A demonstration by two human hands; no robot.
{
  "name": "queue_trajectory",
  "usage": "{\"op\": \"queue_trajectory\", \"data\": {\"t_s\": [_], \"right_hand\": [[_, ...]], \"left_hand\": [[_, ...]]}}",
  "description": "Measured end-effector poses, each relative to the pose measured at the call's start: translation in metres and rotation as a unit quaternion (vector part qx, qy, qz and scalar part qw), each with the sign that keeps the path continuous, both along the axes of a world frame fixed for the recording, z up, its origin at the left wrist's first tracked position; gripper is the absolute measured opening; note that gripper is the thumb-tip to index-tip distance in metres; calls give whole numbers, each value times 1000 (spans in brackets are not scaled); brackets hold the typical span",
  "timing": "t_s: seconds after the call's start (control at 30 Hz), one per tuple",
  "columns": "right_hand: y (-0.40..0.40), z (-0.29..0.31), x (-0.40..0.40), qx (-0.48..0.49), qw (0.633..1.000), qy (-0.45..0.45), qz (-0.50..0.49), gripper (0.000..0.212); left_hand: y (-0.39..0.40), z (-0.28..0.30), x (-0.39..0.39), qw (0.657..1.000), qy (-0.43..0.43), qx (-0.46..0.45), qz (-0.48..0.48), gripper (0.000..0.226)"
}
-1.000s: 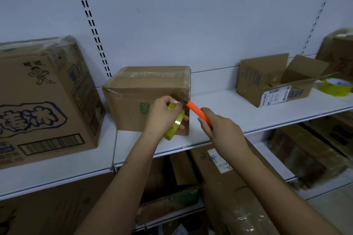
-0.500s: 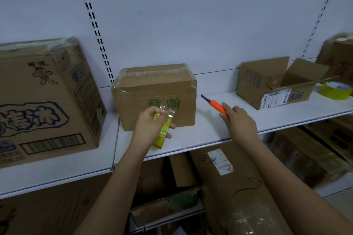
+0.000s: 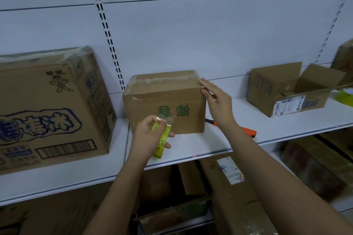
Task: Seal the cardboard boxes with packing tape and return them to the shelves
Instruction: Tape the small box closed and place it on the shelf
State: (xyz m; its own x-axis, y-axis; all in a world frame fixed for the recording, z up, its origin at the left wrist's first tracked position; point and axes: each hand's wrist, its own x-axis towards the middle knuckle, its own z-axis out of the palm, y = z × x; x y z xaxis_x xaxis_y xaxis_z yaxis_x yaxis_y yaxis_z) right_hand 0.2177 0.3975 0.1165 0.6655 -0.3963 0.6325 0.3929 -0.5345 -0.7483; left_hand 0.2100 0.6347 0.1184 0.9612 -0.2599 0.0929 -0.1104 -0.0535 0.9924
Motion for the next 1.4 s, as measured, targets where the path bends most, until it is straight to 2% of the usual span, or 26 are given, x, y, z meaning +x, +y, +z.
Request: {"op": "queue_trajectory", "data": {"t_s": [0.2,0.4,0.5,0.6,0.67,0.7,0.77,0.87,1.0,1.1,1.2,1.3,1.4], "right_hand": [[-1,2,15,23,1000,-6,-6,29],[-1,6,20,-111,985,34,-126,27],[11,5,13,-53,990,64,-113,37],[33,-5,6,-3,990,121,-69,72],[39,-19,7,30,978,194,-65,84],[40,-26,9,50,970,228,-62,83],[39,-43,12,61,957,278,-53,63],[38,-60,14,40,945,317,-67,45],[39,-66,14,-16,936,330,-118,43],[41,-69,14,-4,943,310,-125,43],[42,-68,12,29,950,290,-113,41],[41,-61,1,46,958,253,-126,43],[45,-43,-14,82,966,201,-143,43]], "left_hand": [[10,0,3,1000,-6,-14,23,14],[18,14,8,995,-61,-45,65,14],[28,13,13,979,-103,-59,165,14],[41,10,11,944,-168,-91,269,13],[44,10,6,924,-211,-94,304,13],[45,7,7,917,-224,-78,322,12],[48,-3,14,907,-229,-27,353,9],[53,-25,32,923,-205,-12,326,14],[51,-43,44,954,-148,-47,256,29],[47,-53,51,972,-95,-24,216,45],[47,-55,54,979,-91,-15,181,54],[51,-42,50,983,-88,-17,159,53],[56,-19,42,981,-129,-42,141,49]]}}
